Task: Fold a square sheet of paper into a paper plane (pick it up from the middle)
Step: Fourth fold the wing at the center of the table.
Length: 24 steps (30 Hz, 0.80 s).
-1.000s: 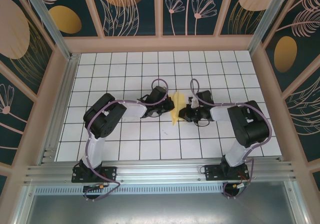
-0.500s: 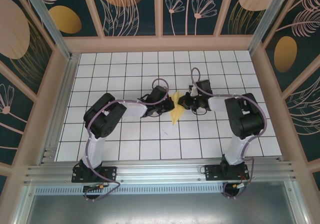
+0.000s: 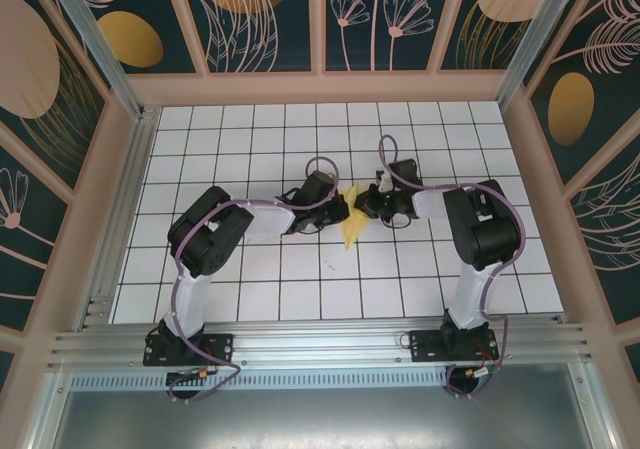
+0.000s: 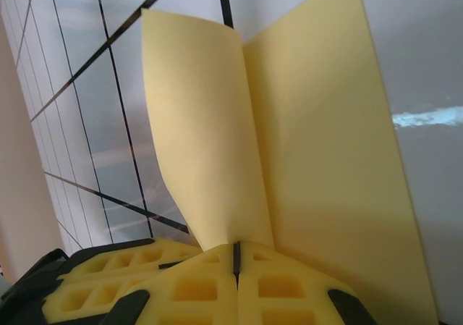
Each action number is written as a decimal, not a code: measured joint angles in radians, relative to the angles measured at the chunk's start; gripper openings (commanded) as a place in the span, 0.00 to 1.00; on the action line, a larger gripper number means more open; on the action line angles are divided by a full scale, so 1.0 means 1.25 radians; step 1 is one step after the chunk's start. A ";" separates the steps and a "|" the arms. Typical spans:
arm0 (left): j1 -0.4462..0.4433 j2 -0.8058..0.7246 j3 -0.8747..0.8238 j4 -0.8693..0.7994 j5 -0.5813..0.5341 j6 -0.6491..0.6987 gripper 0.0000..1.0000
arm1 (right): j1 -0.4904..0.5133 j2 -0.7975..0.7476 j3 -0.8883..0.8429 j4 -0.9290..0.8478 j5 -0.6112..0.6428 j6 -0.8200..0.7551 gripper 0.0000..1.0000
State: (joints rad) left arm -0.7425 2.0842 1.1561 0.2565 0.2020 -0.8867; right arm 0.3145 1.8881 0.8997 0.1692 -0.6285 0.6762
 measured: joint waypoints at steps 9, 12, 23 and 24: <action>0.000 0.000 0.000 0.000 0.001 0.009 0.00 | 0.000 0.018 0.032 0.000 0.003 0.003 0.04; 0.000 0.000 0.000 0.000 0.003 0.015 0.00 | 0.000 0.039 0.053 -0.007 0.021 0.003 0.04; 0.000 0.002 0.003 -0.005 0.016 0.049 0.00 | -0.015 0.077 0.125 -0.047 0.095 0.037 0.03; 0.000 0.002 0.003 -0.005 0.017 0.052 0.00 | -0.015 0.081 0.135 -0.055 0.099 0.039 0.03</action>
State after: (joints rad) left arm -0.7422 2.0861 1.1599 0.2501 0.2234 -0.8211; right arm 0.2958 1.9896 1.0679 0.1005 -0.5053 0.7246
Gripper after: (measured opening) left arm 0.046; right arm 0.047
